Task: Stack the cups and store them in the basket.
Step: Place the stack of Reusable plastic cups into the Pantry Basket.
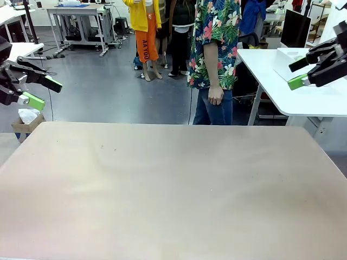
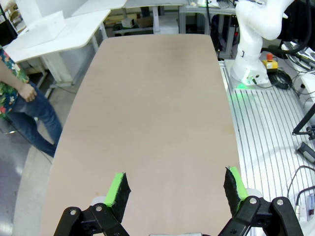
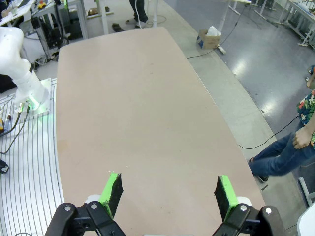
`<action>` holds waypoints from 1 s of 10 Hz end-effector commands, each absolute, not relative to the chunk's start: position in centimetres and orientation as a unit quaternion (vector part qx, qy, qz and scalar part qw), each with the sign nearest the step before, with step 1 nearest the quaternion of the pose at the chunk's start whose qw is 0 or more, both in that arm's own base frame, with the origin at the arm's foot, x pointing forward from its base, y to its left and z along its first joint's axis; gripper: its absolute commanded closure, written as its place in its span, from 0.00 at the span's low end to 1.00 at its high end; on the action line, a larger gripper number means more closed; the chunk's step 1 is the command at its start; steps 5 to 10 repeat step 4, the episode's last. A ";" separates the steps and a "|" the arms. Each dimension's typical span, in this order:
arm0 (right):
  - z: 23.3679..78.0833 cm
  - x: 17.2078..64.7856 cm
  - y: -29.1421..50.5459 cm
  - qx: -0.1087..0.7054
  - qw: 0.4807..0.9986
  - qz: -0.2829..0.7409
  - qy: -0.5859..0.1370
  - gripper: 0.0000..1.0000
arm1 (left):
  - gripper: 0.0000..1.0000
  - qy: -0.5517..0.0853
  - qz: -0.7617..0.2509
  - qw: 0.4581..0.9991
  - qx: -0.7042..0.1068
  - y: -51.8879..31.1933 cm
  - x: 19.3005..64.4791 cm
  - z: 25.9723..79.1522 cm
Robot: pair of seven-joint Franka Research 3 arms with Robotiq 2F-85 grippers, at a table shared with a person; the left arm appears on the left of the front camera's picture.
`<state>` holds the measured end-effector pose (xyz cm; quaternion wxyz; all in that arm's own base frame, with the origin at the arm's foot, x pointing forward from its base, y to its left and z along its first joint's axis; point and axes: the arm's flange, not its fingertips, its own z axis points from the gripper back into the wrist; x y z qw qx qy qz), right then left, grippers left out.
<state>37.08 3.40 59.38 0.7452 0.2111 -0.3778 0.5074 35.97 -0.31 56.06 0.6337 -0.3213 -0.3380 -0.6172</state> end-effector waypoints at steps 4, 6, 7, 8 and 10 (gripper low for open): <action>59.4 37.3 3.4 0.215 0.740 0.507 -0.386 0.00 | 0.00 -0.340 -0.612 0.634 -0.329 -0.4 36.0 56.4; 59.4 37.3 3.4 0.215 0.740 0.507 -0.386 0.00 | 0.00 -0.340 -0.612 0.634 -0.329 -0.4 36.0 56.4; 59.4 37.3 3.4 0.215 0.740 0.507 -0.386 0.00 | 0.00 -0.340 -0.612 0.634 -0.329 -0.4 36.0 56.4; 59.4 37.3 3.4 0.215 0.740 0.507 -0.386 0.00 | 0.00 -0.340 -0.612 0.634 -0.329 -0.4 36.0 56.4; 59.4 37.3 3.4 0.215 0.740 0.507 -0.386 0.00 | 0.00 -0.340 -0.612 0.634 -0.329 -0.4 36.0 56.4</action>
